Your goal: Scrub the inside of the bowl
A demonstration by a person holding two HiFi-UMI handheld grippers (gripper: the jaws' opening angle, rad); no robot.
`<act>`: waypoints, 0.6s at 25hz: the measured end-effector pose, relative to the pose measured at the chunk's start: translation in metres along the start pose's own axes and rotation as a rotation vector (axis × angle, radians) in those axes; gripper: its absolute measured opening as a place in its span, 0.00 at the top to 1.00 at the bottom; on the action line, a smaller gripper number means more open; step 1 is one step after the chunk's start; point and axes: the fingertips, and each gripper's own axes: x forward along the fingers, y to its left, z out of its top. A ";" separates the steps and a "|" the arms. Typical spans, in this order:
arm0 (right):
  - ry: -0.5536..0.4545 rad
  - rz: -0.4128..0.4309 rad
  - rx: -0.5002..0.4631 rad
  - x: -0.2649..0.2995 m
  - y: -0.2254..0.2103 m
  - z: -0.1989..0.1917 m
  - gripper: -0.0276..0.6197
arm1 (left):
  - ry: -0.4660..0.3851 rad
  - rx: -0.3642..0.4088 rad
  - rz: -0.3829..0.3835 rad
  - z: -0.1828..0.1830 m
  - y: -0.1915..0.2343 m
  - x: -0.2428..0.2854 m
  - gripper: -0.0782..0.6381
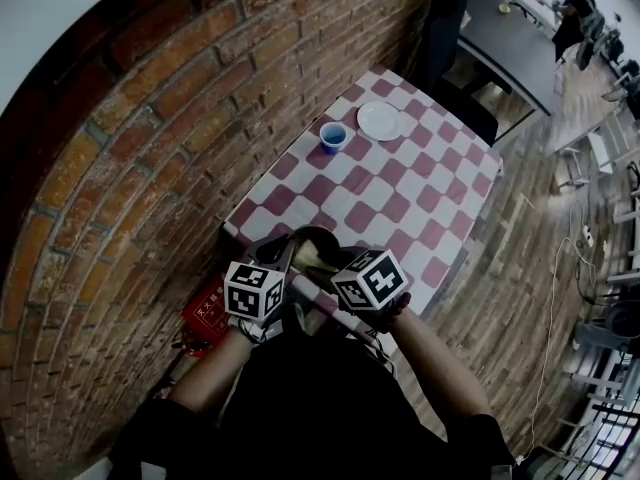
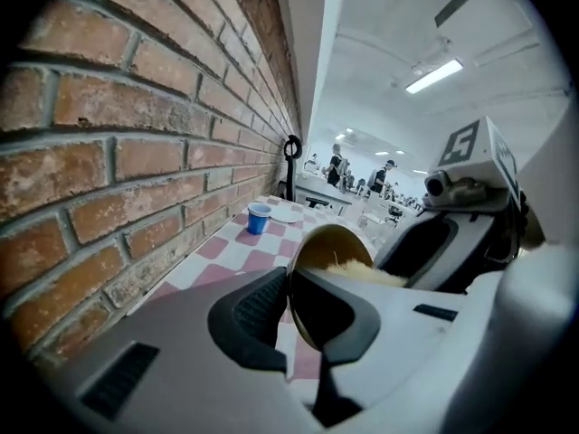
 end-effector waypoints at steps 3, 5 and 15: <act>0.101 0.012 -0.073 0.006 0.011 -0.020 0.72 | -0.005 -0.001 0.017 0.002 0.005 -0.003 0.85; 0.131 -0.012 -0.100 0.009 0.015 -0.028 0.72 | 0.001 0.012 0.036 0.003 0.007 -0.004 0.85; 0.055 -0.270 -0.047 -0.013 -0.032 -0.017 0.72 | 0.049 -0.043 0.037 -0.015 -0.002 -0.001 0.84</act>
